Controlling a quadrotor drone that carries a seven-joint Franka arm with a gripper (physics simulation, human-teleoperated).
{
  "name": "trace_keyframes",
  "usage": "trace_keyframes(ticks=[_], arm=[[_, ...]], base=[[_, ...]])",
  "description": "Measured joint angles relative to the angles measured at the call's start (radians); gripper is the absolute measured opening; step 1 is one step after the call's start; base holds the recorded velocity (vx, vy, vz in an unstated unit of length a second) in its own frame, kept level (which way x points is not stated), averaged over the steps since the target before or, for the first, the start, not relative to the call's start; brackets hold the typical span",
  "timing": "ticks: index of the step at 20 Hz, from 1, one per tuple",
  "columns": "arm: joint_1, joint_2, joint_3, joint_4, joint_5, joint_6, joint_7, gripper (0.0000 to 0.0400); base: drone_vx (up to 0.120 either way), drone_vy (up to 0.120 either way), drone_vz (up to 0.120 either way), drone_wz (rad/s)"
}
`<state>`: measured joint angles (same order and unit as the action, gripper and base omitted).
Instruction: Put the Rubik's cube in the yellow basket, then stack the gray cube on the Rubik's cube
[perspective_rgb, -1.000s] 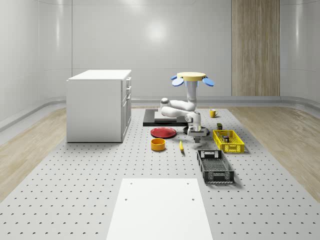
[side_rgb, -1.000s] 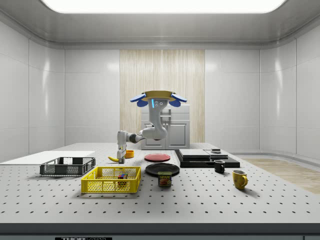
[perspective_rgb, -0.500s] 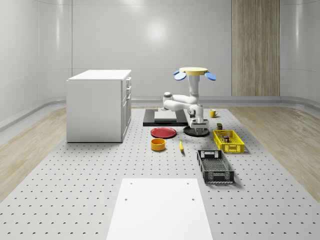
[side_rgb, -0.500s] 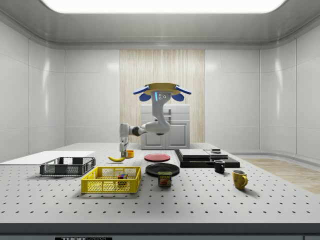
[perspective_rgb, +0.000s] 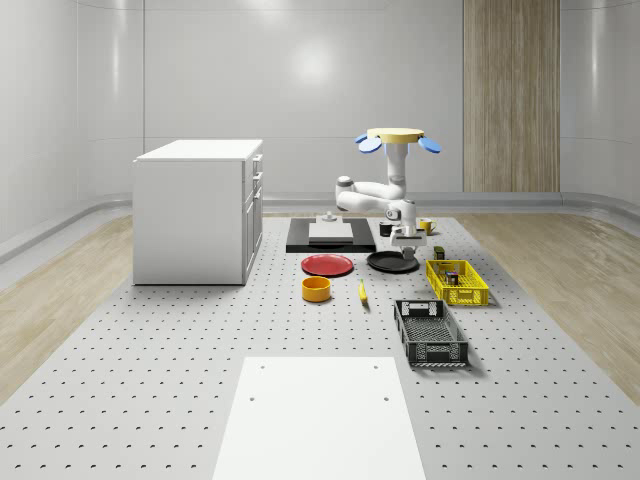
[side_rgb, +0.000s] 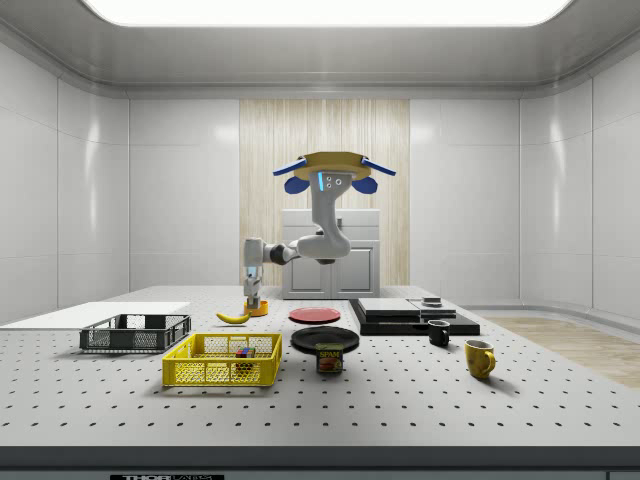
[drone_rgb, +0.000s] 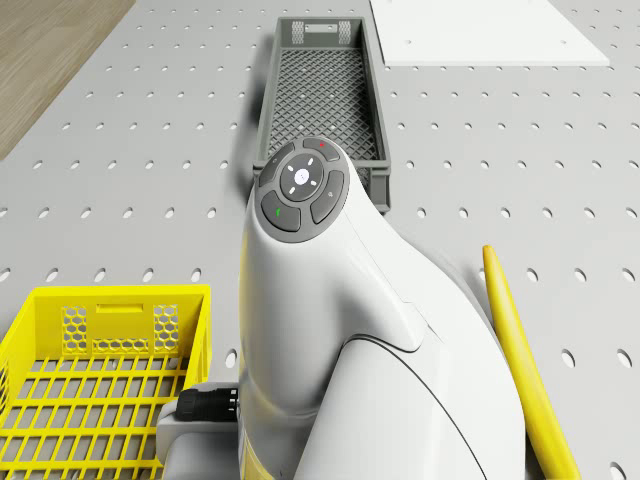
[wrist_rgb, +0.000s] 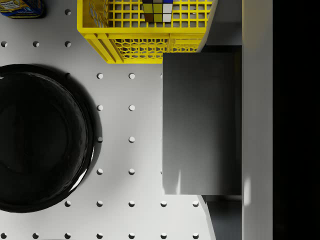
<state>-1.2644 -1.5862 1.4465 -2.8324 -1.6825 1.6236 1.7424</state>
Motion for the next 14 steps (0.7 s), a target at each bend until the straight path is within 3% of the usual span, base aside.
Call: trace_keyframes(ticks=[8, 14], arm=[[0.0, -0.003, 0.001, 0.0, 0.002, 0.003, 0.0, 0.0251], [-0.001, -0.005, 0.001, 0.0, 0.002, 0.005, 0.0, 0.0251]], base=[[0.0, 0.12, 0.0, 0.0], [-0.08, 0.12, 0.0, 0.0]])
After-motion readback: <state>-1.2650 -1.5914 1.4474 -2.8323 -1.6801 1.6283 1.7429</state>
